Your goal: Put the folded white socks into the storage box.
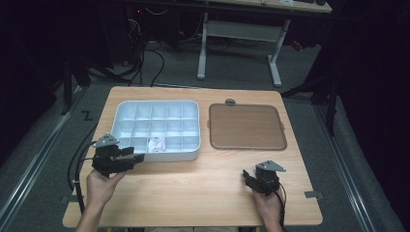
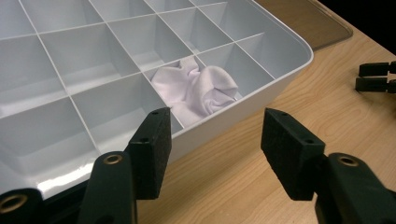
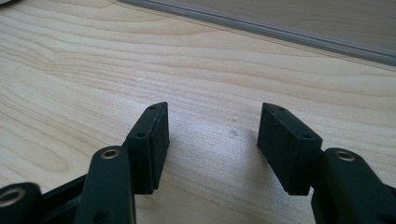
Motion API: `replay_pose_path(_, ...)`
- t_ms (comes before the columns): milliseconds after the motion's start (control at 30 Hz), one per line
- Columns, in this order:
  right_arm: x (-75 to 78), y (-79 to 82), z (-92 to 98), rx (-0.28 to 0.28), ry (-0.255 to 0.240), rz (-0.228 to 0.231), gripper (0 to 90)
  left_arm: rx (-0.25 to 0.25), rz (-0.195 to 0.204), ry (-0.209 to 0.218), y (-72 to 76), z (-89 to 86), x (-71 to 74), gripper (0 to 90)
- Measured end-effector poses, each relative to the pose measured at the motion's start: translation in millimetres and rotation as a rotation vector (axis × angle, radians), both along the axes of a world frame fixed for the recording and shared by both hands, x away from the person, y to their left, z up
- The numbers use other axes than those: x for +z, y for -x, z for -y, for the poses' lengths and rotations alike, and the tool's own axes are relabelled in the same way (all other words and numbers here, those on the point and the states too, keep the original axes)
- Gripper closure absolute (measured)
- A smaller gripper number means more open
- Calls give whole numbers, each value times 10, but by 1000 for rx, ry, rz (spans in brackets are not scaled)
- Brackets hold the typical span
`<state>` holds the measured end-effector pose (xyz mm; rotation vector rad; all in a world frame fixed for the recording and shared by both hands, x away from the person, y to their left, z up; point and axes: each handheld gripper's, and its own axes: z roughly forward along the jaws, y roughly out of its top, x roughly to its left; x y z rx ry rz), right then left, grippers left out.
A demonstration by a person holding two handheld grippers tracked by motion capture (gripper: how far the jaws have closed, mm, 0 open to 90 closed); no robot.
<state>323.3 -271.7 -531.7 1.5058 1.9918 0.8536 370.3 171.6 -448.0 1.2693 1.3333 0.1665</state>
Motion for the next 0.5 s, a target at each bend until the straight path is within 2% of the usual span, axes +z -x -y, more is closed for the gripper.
replay_pose_path(500,0,0,1,1,-1,0,440,0,5,10,99,-17,-89,427)
